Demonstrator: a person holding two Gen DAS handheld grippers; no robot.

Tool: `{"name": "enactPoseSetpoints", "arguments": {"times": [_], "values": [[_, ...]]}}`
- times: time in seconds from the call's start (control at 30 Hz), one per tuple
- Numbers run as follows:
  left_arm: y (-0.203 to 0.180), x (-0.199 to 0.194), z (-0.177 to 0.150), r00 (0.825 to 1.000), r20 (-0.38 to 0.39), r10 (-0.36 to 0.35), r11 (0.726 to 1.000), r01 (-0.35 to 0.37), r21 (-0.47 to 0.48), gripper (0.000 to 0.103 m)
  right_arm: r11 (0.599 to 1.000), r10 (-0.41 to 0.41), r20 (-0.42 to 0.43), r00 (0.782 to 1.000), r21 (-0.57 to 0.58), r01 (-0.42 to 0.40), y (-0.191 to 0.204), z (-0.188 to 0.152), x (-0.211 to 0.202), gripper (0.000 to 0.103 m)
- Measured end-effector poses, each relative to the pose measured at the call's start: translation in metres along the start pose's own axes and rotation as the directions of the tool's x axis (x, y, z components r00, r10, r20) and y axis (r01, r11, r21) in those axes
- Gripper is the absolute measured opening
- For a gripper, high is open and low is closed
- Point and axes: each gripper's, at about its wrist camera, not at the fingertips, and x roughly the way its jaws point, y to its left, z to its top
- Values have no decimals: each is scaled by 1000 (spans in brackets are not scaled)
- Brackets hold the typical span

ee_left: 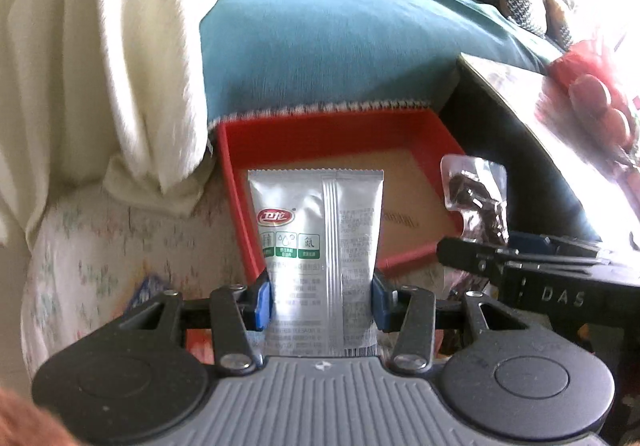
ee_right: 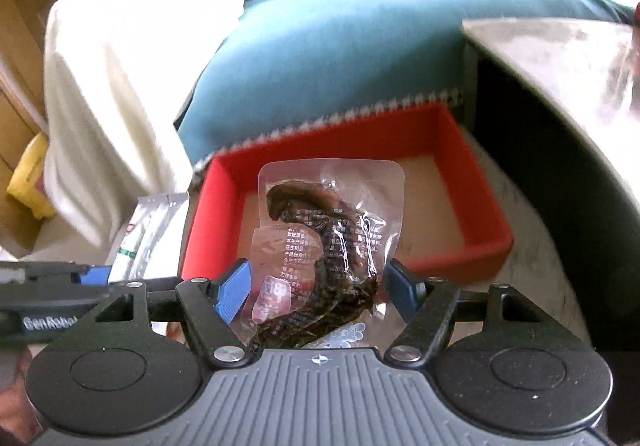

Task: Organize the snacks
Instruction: 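Carry the white sachet and jerky pouch into the red box with both tools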

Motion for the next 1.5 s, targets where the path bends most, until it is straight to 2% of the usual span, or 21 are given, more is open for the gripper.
{"name": "enactPoseSetpoints", "arguments": {"times": [0.23, 0.37, 0.57, 1.0, 1.2, 1.4, 1.5], "values": [[-9, 26, 29, 998, 26, 56, 998, -57, 22, 40, 1000, -15, 28, 1000, -10, 15, -5, 35, 23, 77], [-13, 39, 40, 994, 47, 101, 994, -102, 41, 40, 1000, -13, 33, 999, -10, 14, -3, 43, 24, 77], [-15, 62, 51, 991, 47, 124, 991, -126, 41, 40, 999, -47, 4, 999, -23, 47, -3, 43, 37, 77], [-13, 115, 48, 981, -35, 189, 981, -187, 49, 40, 991, -118, -81, 990, -69, 112, -17, 48, 103, 77], [-14, 130, 45, 976, -60, 211, 976, -207, 64, 41, 989, -136, -98, 986, -65, 130, -25, 46, 115, 80], [-24, 137, 49, 972, -64, 225, 972, -219, 83, 48, 990, -134, -110, 985, -60, 128, -30, 46, 119, 83], [-25, 134, 50, 972, -56, 226, 972, -221, 82, 56, 989, -138, -96, 986, -64, 132, -30, 48, 114, 86]]}}
